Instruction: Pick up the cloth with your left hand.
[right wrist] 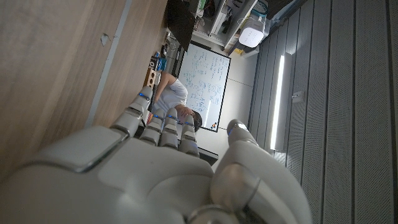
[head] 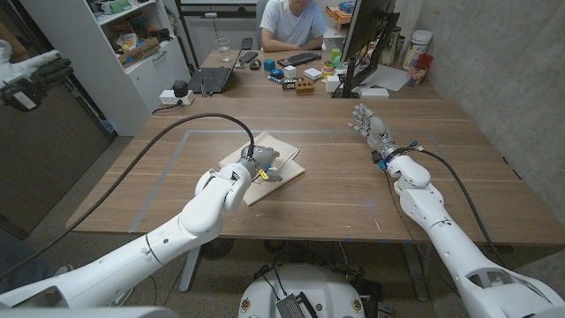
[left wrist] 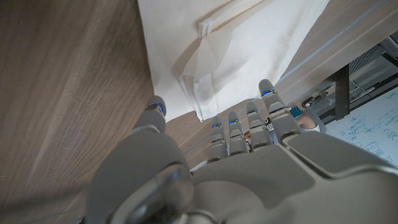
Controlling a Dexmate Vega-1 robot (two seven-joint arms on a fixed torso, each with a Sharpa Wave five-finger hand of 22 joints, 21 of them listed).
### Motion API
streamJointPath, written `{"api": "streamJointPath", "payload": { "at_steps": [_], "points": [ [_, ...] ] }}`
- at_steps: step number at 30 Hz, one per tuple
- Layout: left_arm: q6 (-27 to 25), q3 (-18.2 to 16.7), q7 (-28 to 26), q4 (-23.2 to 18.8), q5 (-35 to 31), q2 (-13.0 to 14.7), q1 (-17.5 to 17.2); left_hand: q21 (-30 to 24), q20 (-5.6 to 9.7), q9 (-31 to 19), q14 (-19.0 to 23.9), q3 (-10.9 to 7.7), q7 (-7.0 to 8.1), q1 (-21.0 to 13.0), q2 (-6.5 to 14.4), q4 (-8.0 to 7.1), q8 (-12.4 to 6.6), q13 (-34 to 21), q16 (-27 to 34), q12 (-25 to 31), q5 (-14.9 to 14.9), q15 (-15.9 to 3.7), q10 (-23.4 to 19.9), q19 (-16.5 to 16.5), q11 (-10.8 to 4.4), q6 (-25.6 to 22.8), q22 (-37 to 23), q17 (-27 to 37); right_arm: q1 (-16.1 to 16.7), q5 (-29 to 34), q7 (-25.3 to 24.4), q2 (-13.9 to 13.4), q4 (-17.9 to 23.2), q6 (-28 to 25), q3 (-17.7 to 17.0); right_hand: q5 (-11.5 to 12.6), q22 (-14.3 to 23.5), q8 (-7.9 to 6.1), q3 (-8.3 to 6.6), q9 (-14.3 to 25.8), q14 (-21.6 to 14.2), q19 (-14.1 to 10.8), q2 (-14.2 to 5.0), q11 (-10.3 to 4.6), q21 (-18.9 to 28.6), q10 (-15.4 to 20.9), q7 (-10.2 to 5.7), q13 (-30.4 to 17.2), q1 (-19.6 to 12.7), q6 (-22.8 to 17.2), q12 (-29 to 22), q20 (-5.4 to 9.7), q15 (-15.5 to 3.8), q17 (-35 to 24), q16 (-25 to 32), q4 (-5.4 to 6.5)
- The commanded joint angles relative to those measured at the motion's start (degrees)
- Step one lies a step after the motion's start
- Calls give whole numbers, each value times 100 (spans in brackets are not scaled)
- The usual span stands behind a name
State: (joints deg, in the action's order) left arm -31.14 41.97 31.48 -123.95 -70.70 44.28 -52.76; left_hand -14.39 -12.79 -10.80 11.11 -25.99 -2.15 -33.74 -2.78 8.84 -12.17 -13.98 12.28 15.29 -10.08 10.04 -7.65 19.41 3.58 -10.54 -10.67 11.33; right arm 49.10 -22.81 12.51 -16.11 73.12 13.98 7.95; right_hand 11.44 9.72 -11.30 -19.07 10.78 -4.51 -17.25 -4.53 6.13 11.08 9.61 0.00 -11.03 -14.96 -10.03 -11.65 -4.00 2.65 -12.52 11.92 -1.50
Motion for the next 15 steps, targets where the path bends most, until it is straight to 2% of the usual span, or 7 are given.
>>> {"api": "streamJointPath", "payload": {
  "at_steps": [1, 15],
  "points": [
    [54, -109, 175, 14, -385, -128, -204, 13, 3, -9, 0, 18, -15, -75, 28, -3, -5, -27, -4, 20, 5, -2, -2, -22, 7, -14, 2, 9, -59, -17, 86, 48, -120, 70, -16, 22, 21, 2, -35, 15, -43, -13, 8, 2, 4, 53, -19, -19, 42, -5, 3, -10, 15, -7, 5, -37],
    [165, -181, 72, 56, -416, -296, -347, 55, 3, -9, 34, 33, -27, -95, 41, -10, 5, -32, 6, 30, 4, 6, -38, -53, -1, -28, 2, 9, -61, -54, 169, 77, -219, 172, -64, 24, 21, 3, -26, 15, -47, -12, 29, -1, 4, 51, -20, -19, 51, -4, 5, -11, 13, -3, 4, -51]
  ]
}}
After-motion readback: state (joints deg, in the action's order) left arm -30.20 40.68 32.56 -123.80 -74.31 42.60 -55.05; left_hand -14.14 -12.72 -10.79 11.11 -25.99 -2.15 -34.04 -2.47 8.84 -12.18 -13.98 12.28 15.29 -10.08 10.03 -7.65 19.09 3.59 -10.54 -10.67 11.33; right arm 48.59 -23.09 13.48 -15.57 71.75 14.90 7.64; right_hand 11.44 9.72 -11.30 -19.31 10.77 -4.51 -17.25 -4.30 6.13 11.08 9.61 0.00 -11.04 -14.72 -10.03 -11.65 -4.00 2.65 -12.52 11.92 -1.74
